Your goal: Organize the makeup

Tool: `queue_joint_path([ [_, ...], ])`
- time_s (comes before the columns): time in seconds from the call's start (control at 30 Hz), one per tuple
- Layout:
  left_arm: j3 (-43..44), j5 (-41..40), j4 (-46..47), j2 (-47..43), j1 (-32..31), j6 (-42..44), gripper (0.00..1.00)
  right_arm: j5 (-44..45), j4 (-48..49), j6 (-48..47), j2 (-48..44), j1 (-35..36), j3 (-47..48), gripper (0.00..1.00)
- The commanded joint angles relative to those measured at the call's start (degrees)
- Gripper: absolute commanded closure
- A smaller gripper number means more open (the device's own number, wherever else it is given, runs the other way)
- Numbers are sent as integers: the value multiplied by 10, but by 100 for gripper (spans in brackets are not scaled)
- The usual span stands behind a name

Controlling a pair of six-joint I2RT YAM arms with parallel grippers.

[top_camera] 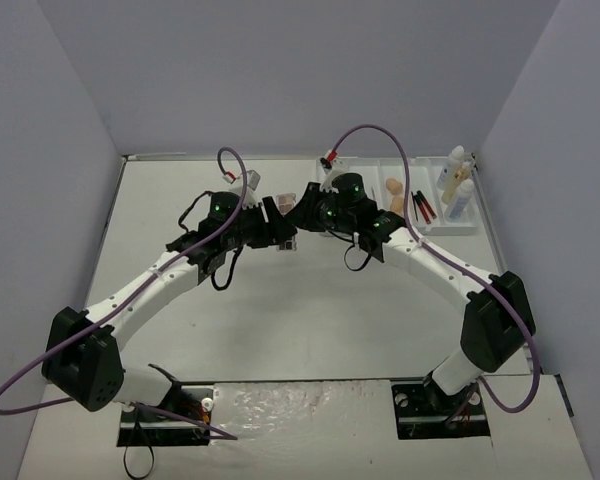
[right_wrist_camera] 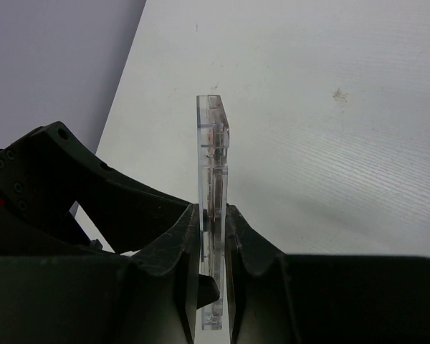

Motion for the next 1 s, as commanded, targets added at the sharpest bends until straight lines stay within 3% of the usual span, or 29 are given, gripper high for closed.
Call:
queue_joint_path([
  [0.0,26,-1,33,-8,-4,12,47,27,15,-41,6,-20,23,100],
  [0.07,35,-12,3,4,-2,40,20,23,8,-48,9,-53,28,100],
  [0.1,39,-20,-16,8,-2,53,11,18,2,-53,13,-68,33,100],
  [0.17,43,-40,-47,11,-1,74,3,8,-13,-65,26,-93,50,100],
  [0.37,17,-115,-109,-25,55,121,3,-18,-58,-111,93,-175,127,100],
  [0.6,-57,-139,-171,-144,183,179,3,-78,-62,-163,209,-237,215,100],
  [0.73,-77,-159,-217,-194,200,211,3,-115,-62,-187,275,-249,294,100],
  [0.97,-97,-155,-238,-235,201,195,3,-176,-45,-190,368,-245,349,100],
])
